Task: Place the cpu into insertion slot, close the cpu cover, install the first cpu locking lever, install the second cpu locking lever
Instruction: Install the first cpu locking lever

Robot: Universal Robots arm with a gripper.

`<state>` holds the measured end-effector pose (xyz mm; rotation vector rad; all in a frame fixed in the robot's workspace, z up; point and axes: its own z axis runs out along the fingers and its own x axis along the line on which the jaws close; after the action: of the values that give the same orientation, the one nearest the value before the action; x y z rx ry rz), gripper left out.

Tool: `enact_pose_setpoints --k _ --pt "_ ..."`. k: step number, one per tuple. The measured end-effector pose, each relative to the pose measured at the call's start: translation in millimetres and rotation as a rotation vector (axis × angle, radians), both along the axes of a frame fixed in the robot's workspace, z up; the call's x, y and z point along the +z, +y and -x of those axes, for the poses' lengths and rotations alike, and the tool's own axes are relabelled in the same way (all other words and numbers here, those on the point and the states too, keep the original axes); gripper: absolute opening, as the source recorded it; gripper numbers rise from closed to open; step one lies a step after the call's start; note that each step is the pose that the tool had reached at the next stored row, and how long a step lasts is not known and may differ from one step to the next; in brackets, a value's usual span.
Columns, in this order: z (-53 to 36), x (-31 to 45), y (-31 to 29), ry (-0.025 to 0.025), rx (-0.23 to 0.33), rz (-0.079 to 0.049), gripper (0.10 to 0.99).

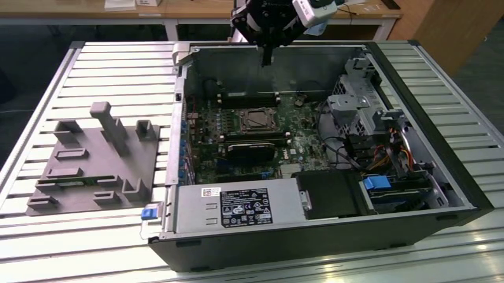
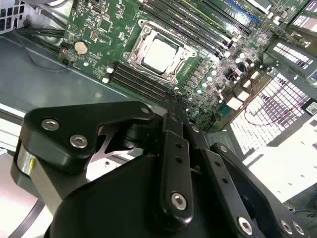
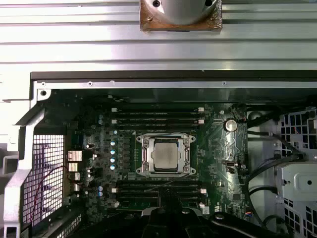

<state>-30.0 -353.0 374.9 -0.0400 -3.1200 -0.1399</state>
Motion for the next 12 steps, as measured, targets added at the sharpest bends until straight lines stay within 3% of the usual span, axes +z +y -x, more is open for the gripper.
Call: enact_pose_setpoints --k 12 --pt "0.0 0.0 0.0 0.0 0.0 0.0 0.106"
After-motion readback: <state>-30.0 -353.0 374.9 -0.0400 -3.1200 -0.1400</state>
